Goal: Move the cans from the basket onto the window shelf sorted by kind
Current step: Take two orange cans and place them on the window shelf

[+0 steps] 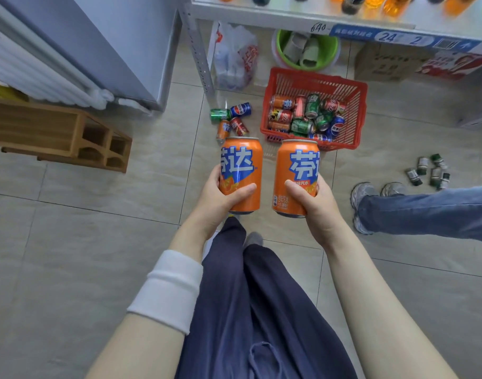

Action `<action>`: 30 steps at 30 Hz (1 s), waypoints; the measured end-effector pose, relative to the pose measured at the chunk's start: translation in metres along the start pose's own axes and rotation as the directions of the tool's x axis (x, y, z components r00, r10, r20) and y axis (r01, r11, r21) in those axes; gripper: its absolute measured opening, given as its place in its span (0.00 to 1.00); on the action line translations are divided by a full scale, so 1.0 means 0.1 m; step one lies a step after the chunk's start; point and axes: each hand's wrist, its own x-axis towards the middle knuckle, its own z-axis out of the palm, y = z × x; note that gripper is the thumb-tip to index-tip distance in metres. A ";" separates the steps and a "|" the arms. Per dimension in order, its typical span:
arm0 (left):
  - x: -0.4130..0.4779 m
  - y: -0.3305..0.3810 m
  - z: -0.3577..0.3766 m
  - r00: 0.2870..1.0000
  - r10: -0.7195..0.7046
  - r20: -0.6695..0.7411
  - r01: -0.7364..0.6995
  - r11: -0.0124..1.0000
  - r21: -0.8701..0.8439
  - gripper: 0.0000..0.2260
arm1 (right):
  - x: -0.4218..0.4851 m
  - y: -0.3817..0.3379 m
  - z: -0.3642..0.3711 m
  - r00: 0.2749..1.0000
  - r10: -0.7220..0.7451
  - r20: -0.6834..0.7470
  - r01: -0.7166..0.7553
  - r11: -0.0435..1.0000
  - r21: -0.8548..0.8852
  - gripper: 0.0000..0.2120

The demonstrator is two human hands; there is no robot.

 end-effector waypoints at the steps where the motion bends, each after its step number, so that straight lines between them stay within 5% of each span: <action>1: 0.02 0.06 0.00 1.000 0.010 0.001 -0.010 1.000 0.005 0.26 | 0.03 -0.06 0.01 1.000 -0.009 0.002 0.009 1.000 -0.008 0.32; 13: 0.70 1.29 -0.25 0.979 0.204 0.010 -0.204 0.979 -0.021 0.28 | 0.81 -1.23 0.47 0.981 -0.193 -0.002 0.193 0.979 -0.063 0.24; 21: 1.16 2.10 -0.37 0.950 0.297 0.097 -0.297 0.955 -0.019 0.33 | 1.22 -1.91 0.73 0.977 -0.211 -0.040 0.210 0.978 -0.011 0.41; 30: 1.64 3.23 -0.28 0.870 0.459 0.180 -0.446 0.888 -0.107 0.27 | 1.68 -3.07 0.66 0.931 -0.348 0.111 0.350 0.937 0.010 0.39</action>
